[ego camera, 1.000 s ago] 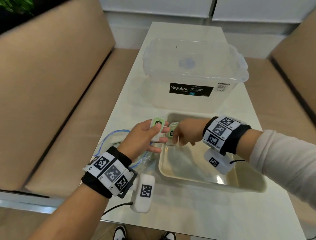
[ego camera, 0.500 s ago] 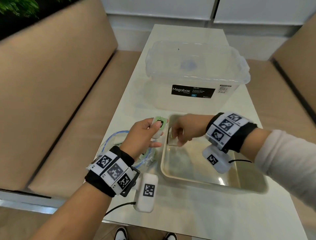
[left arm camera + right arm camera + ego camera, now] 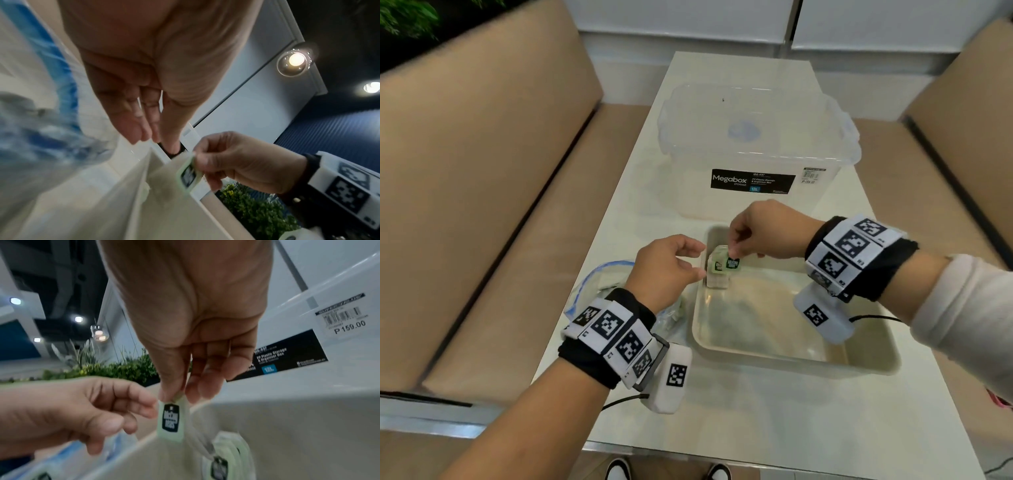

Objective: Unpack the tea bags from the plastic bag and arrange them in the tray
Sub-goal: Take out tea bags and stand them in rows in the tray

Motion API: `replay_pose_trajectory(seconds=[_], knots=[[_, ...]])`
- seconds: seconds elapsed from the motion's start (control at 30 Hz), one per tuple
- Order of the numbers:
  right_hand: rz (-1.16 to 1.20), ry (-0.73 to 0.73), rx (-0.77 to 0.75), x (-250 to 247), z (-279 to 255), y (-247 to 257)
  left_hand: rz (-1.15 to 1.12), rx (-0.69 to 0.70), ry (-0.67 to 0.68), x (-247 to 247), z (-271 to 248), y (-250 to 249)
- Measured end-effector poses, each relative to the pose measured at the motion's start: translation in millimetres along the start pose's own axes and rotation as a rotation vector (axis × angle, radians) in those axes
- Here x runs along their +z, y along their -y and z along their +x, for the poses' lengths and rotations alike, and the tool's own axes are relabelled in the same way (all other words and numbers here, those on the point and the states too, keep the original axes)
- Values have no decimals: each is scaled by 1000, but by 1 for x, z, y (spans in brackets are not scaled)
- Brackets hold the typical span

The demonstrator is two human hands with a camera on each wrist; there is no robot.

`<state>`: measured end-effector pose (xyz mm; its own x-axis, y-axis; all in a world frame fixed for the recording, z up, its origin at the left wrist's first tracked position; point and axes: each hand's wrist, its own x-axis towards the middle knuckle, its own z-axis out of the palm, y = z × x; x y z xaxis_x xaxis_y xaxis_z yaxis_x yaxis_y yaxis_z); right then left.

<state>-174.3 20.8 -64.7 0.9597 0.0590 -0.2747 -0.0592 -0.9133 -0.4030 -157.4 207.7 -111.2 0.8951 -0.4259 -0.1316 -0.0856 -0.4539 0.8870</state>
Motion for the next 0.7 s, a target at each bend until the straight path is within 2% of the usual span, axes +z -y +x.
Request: replay_pose_trajectory(seconds=[0.1, 0.23, 0.5, 0.57, 0.63, 0.7], knots=[[-159, 79, 37, 18, 12, 2, 48, -28, 21, 2, -1, 5], [-249, 149, 46, 36, 30, 3, 75, -47, 21, 5, -1, 7], [-269, 24, 49, 43, 39, -8, 119, -31, 43, 3, 0, 8], [-282, 30, 40, 40, 32, -8, 125, -30, 49, 2, 0, 8], [-288, 179, 6, 38, 25, -7, 125, -30, 54, 2, 1, 7], [-267, 415, -16, 41, 22, -5, 129, -32, 54, 2, 1, 6]])
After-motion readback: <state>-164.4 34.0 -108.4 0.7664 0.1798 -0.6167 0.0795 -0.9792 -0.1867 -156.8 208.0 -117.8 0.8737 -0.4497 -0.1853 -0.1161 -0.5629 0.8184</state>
